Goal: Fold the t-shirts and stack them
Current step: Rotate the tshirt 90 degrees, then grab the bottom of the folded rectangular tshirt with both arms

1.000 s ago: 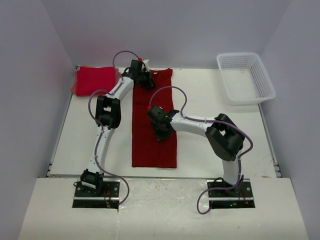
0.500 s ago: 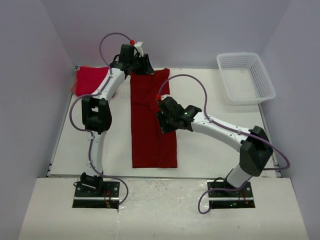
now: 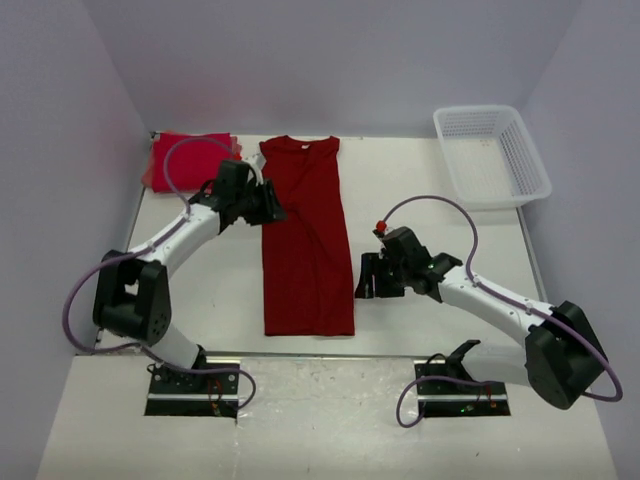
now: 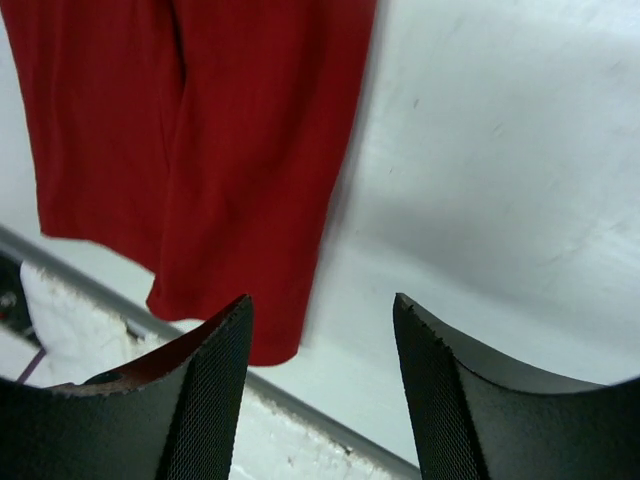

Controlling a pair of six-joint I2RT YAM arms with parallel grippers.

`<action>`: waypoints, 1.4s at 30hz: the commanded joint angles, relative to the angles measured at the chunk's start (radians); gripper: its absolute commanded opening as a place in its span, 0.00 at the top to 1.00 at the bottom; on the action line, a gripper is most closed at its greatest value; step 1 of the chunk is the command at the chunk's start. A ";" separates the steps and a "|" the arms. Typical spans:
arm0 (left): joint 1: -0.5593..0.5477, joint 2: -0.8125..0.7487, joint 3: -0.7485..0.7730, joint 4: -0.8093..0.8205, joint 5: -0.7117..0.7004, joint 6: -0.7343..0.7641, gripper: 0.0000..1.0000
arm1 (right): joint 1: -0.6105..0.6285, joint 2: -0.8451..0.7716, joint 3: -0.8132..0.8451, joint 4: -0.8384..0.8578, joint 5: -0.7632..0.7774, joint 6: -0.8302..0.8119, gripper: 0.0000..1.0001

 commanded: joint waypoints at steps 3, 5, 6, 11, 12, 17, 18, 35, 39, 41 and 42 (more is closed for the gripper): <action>0.002 -0.255 -0.214 0.085 0.128 -0.013 0.59 | 0.002 -0.100 -0.162 0.275 -0.245 0.114 0.40; 0.002 -0.330 -0.259 0.025 0.106 0.003 0.59 | 0.002 -0.101 -0.207 0.322 -0.263 0.125 0.40; 0.002 -0.352 -0.277 0.017 0.108 0.005 0.58 | 0.001 -0.098 -0.220 0.332 -0.280 0.133 0.40; -0.009 -0.427 -0.447 0.086 0.227 -0.018 0.58 | 0.001 -0.072 -0.301 0.421 -0.319 0.190 0.40; -0.019 -0.420 -0.463 0.114 0.261 -0.019 0.59 | 0.002 -0.069 -0.307 0.459 -0.326 0.193 0.40; -0.173 -0.289 -0.437 0.146 0.218 -0.035 0.65 | 0.002 -0.051 -0.292 0.433 -0.312 0.185 0.40; -0.205 -0.273 -0.432 0.158 0.214 -0.042 0.66 | 0.002 -0.051 -0.295 0.436 -0.314 0.193 0.40; -0.492 -0.108 -0.434 0.175 0.097 -0.125 0.72 | 0.004 -0.095 -0.430 0.528 -0.340 0.266 0.40; -0.518 -0.088 -0.429 0.172 0.065 -0.133 0.71 | 0.005 -0.080 -0.453 0.579 -0.358 0.285 0.40; -0.519 -0.088 -0.429 0.166 0.057 -0.133 0.71 | 0.009 -0.054 -0.459 0.600 -0.365 0.286 0.42; -0.518 -0.091 -0.429 0.165 0.054 -0.133 0.70 | 0.010 -0.045 -0.461 0.608 -0.366 0.288 0.43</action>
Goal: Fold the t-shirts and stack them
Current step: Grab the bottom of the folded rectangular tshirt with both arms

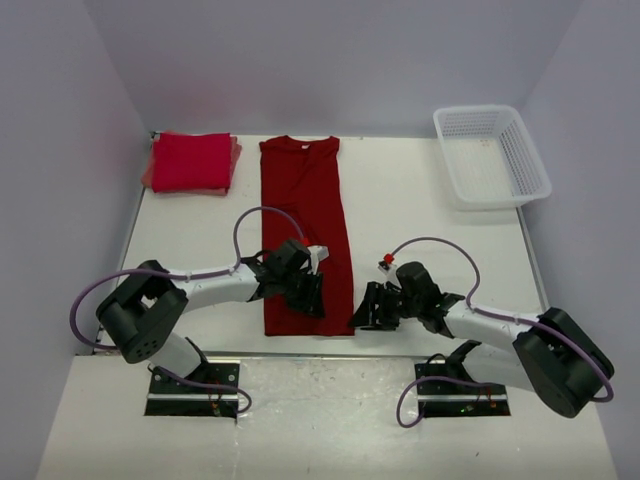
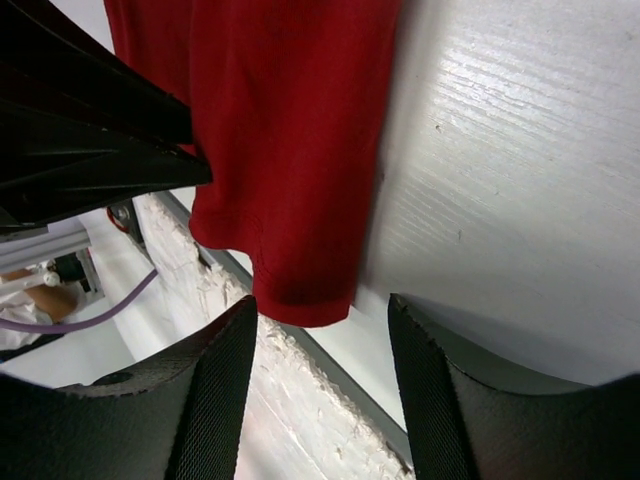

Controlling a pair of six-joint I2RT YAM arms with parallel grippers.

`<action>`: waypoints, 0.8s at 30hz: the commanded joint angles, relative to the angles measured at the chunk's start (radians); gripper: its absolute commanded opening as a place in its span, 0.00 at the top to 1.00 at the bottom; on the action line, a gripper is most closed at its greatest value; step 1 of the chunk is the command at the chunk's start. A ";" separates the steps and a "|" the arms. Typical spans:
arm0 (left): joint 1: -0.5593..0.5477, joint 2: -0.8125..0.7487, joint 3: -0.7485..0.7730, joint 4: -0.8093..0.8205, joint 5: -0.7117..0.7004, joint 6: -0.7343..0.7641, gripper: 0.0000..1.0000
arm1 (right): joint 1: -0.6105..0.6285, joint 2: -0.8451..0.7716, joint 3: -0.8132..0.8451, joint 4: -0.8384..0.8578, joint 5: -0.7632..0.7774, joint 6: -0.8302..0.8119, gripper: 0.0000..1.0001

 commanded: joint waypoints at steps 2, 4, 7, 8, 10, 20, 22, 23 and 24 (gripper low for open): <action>-0.003 -0.006 0.024 0.025 -0.038 -0.016 0.70 | 0.012 0.053 -0.019 0.100 -0.035 0.028 0.45; -0.005 -0.012 0.027 0.020 -0.040 -0.015 0.70 | 0.024 0.073 -0.021 0.123 -0.041 0.040 0.48; -0.003 -0.015 0.027 0.011 -0.044 -0.013 0.70 | 0.037 0.100 -0.019 0.140 -0.043 0.046 0.54; -0.003 -0.015 0.027 0.011 -0.044 -0.012 0.70 | 0.037 0.106 -0.020 0.141 -0.044 0.046 0.57; -0.003 -0.015 0.021 0.011 -0.044 -0.012 0.70 | 0.037 0.111 -0.018 0.146 -0.044 0.048 0.65; -0.003 -0.055 -0.036 0.016 -0.061 -0.021 0.73 | 0.044 0.111 -0.018 0.137 -0.032 0.056 1.00; -0.003 -0.064 -0.054 0.016 -0.063 -0.027 0.76 | 0.044 0.099 -0.016 0.121 -0.021 0.054 1.00; -0.003 -0.075 -0.060 0.016 -0.061 -0.030 0.76 | 0.046 0.096 -0.016 0.115 -0.015 0.054 1.00; -0.003 -0.079 -0.071 0.017 -0.061 -0.035 0.79 | 0.047 0.091 -0.015 0.109 -0.012 0.054 1.00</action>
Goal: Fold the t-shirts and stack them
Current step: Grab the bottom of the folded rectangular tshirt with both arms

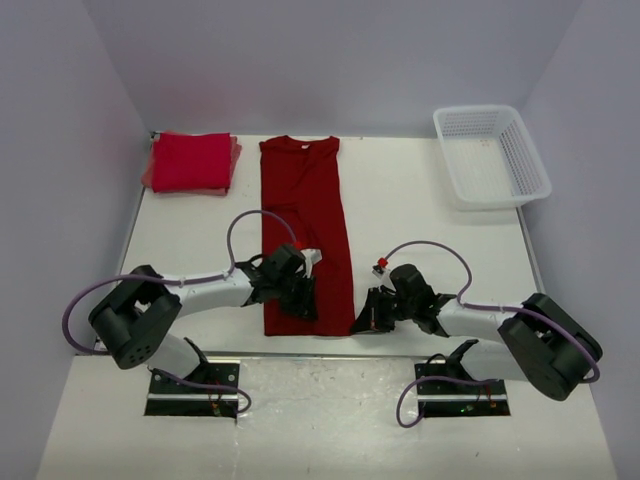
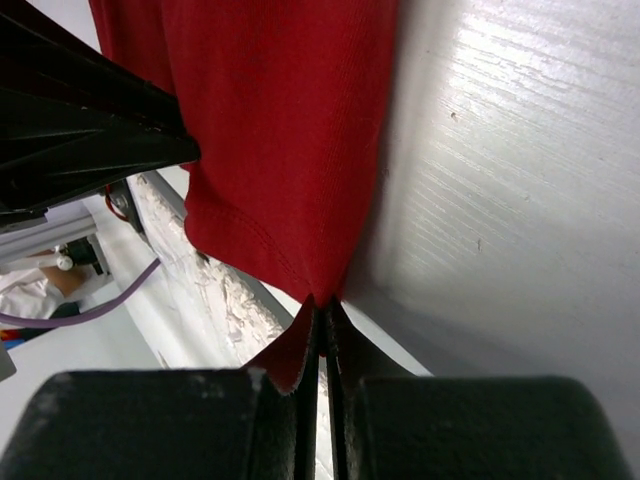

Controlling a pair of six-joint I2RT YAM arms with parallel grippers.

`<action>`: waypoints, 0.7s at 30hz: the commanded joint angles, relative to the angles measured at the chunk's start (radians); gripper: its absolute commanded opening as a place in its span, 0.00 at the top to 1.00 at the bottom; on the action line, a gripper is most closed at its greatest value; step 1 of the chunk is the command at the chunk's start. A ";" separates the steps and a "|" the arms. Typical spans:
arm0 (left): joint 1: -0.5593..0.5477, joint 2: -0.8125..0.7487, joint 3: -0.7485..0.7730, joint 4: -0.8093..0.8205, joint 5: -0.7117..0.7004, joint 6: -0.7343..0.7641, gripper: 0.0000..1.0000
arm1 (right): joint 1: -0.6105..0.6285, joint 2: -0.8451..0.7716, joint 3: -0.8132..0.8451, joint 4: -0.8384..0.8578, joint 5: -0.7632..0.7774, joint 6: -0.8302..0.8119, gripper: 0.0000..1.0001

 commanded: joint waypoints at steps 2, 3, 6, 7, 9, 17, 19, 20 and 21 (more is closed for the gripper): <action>-0.003 -0.053 -0.036 0.019 -0.018 -0.023 0.82 | 0.006 -0.026 -0.003 -0.009 0.025 0.000 1.00; -0.003 -0.056 -0.047 0.021 -0.020 -0.026 0.85 | 0.008 -0.023 -0.003 -0.009 0.025 0.001 1.00; -0.003 -0.058 -0.064 0.027 -0.023 -0.029 0.87 | 0.008 -0.009 -0.005 -0.001 0.022 0.001 1.00; -0.005 -0.058 -0.068 0.028 -0.024 -0.030 0.89 | 0.008 0.000 -0.005 0.005 0.018 0.001 1.00; -0.005 -0.055 -0.077 0.033 -0.023 -0.035 0.93 | 0.010 0.008 -0.005 0.009 0.017 0.003 1.00; -0.005 -0.174 -0.088 -0.027 -0.102 -0.050 0.88 | 0.010 0.043 0.001 0.029 0.005 0.003 1.00; -0.005 -0.236 -0.076 -0.083 -0.157 -0.060 0.77 | 0.010 0.053 0.006 0.034 0.002 0.001 1.00; -0.005 -0.256 -0.071 -0.099 -0.168 -0.064 0.71 | 0.010 0.059 0.007 0.034 0.000 0.001 1.00; -0.005 -0.289 -0.067 -0.117 -0.182 -0.066 0.70 | 0.011 0.063 0.009 0.036 -0.001 -0.002 1.00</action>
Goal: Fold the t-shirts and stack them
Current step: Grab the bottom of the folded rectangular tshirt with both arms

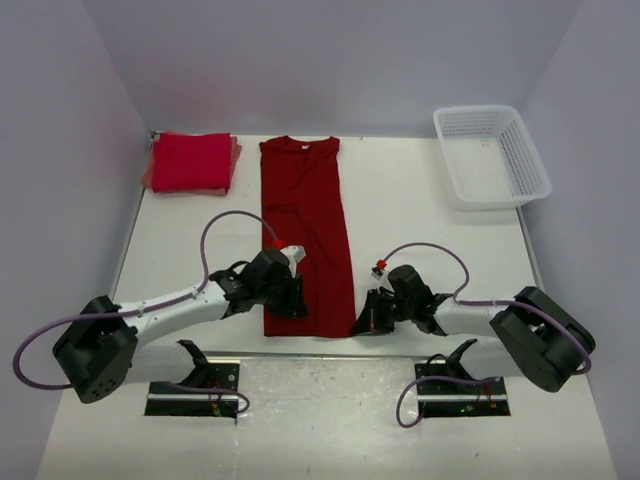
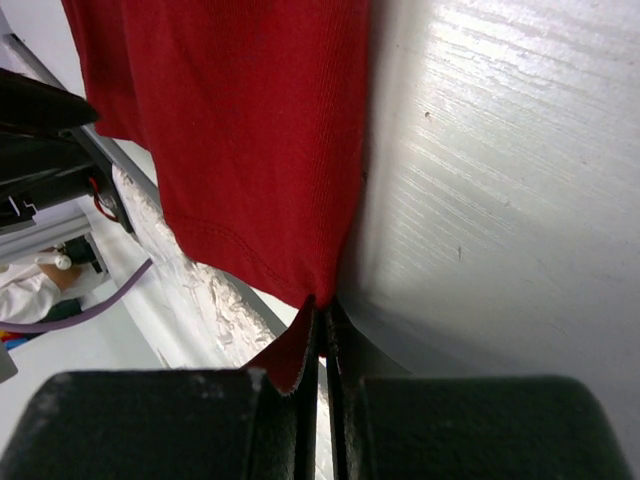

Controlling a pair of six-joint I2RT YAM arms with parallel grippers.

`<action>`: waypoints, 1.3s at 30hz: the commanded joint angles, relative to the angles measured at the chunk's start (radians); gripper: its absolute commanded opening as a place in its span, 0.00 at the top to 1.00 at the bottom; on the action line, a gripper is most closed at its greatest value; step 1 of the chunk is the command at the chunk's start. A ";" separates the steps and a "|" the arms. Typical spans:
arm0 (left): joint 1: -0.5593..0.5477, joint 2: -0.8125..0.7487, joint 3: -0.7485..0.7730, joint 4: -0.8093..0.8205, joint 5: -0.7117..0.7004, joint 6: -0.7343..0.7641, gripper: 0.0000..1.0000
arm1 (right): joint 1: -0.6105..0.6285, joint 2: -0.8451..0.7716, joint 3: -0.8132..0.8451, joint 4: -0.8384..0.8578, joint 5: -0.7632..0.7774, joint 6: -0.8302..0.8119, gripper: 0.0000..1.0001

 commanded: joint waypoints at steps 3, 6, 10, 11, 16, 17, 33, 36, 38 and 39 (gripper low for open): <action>-0.005 -0.139 0.046 -0.159 -0.142 -0.019 0.67 | 0.011 0.030 0.015 0.025 -0.005 -0.003 1.00; -0.003 -0.162 0.054 -0.245 -0.194 -0.045 0.65 | 0.014 0.038 0.018 0.028 -0.011 -0.003 1.00; -0.003 -0.203 -0.003 -0.300 -0.203 -0.100 0.60 | 0.015 0.031 0.020 0.023 -0.009 -0.010 1.00; -0.003 -0.219 -0.015 -0.311 -0.209 -0.128 0.51 | 0.015 0.030 0.020 0.023 -0.009 -0.010 1.00; -0.002 -0.334 -0.081 -0.343 -0.219 -0.206 0.44 | 0.015 0.037 0.010 0.042 -0.015 -0.011 1.00; 0.000 -0.340 -0.085 -0.349 -0.219 -0.214 0.44 | 0.015 0.039 0.009 0.051 -0.017 -0.010 1.00; 0.021 -0.302 -0.160 -0.345 -0.219 -0.235 0.45 | 0.017 -0.016 -0.011 0.030 -0.005 -0.017 1.00; 0.027 -0.305 -0.163 -0.326 -0.219 -0.232 0.46 | 0.015 -0.005 -0.011 0.042 -0.011 -0.016 1.00; 0.041 -0.296 -0.164 -0.328 -0.245 -0.224 0.47 | 0.017 -0.004 -0.011 0.043 -0.012 -0.014 1.00; 0.046 -0.293 -0.161 -0.329 -0.245 -0.215 0.48 | 0.017 -0.005 -0.011 0.042 -0.012 -0.014 1.00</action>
